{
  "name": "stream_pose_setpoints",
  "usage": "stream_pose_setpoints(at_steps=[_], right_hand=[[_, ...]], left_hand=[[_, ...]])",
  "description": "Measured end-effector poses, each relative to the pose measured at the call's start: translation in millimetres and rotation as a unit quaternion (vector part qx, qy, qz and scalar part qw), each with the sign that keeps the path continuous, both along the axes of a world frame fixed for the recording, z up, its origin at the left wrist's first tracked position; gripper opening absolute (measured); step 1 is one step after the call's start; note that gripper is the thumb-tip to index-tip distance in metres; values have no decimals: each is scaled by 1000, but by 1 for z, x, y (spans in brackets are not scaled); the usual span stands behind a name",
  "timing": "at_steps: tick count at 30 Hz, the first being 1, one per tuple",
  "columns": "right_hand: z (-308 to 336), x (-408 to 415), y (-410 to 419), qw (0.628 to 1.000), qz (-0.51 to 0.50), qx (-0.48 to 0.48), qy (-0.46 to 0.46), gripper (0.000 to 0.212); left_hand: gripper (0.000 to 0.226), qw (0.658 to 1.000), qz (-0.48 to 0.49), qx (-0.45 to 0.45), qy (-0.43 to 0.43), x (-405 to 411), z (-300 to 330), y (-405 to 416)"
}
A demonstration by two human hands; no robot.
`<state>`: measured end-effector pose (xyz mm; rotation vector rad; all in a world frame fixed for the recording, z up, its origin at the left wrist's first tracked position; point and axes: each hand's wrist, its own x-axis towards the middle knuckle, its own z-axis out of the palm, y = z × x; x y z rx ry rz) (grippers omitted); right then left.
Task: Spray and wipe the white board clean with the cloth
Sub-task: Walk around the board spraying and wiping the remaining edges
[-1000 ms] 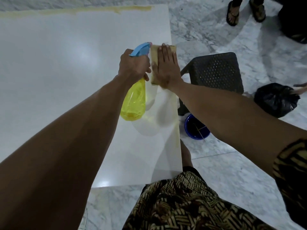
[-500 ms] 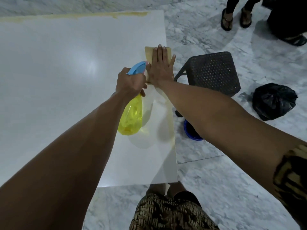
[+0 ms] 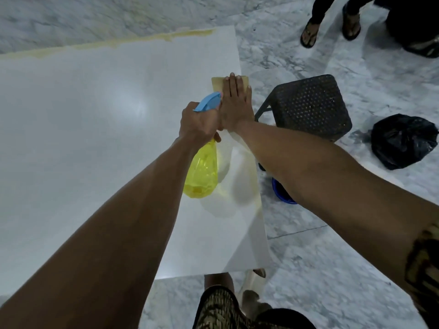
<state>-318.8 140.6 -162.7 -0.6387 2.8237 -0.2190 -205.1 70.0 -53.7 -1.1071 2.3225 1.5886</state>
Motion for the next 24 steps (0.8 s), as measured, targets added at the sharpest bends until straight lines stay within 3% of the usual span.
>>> stream_pose_setpoints(at_steps=[2,12,19,24], right_hand=[[2,2,3,1000,5,6,7,68],[11,4,5,997,36,61,-16,78],[10,5,7,997,27,71,-31,84],[6,20,14,997,34,62,-20,73]], left_hand=[[31,1000,-10,-5,-15,-8,-3,-4],[58,998,-52,10,-35,-49,2,-25],[49,997,-63,21,-39,-37,-5,-23],[56,997,-37,47,-56,-11,-5,-24]])
